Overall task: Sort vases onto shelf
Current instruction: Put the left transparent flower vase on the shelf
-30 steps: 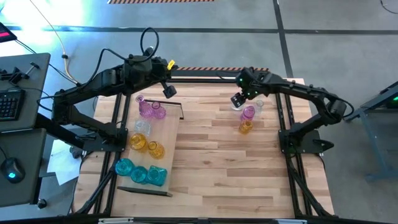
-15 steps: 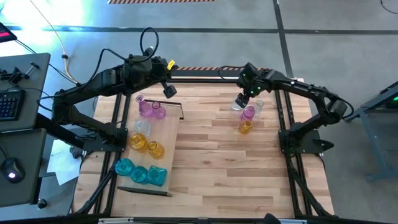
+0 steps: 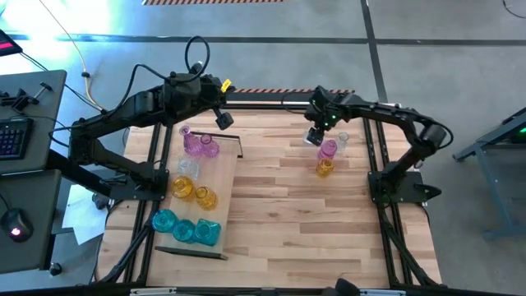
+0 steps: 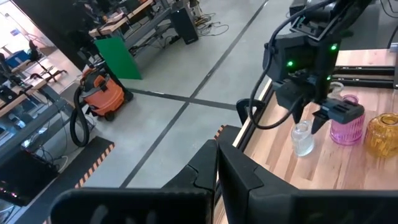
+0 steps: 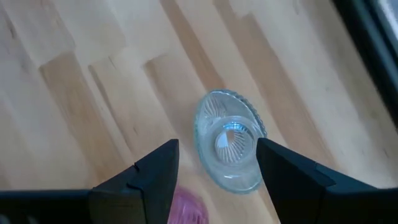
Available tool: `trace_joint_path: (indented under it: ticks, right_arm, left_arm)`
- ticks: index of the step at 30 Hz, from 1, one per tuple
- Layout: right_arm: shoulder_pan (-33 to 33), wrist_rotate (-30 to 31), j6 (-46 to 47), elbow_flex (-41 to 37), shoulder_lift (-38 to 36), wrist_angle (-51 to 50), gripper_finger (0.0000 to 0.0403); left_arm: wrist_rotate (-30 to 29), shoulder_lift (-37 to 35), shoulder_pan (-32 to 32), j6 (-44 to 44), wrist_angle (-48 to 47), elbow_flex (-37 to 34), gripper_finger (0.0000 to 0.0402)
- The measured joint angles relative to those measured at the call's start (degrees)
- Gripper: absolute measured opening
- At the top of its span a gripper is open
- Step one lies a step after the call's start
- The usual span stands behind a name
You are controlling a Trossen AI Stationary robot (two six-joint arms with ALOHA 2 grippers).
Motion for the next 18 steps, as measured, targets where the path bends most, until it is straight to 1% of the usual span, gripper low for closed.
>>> trace_joint_path:
  ticks: [5,10,13,18]
  right_arm:
    - [0.0,0.0,-0.01,-0.07,0.09,2.18,0.0216]
    - [0.02,0.37,-0.7,0.08,-0.45,1.51,0.0216]
    - [0.02,0.63,-1.0,2.8,-0.48,-1.64,0.0216]
    - [-0.17,1.76,-2.64,7.62,-0.68,-2.95,0.0216]
  left_arm:
    - [-0.02,0.0,0.02,0.01,-0.02,0.0,0.0005]
    - [-0.02,0.0,0.02,0.11,-0.02,0.0,0.0005]
    - [-0.02,0.0,0.02,0.11,-0.02,0.0,0.0005]
    - [-0.02,0.0,0.01,0.13,-0.02,0.0,0.0005]
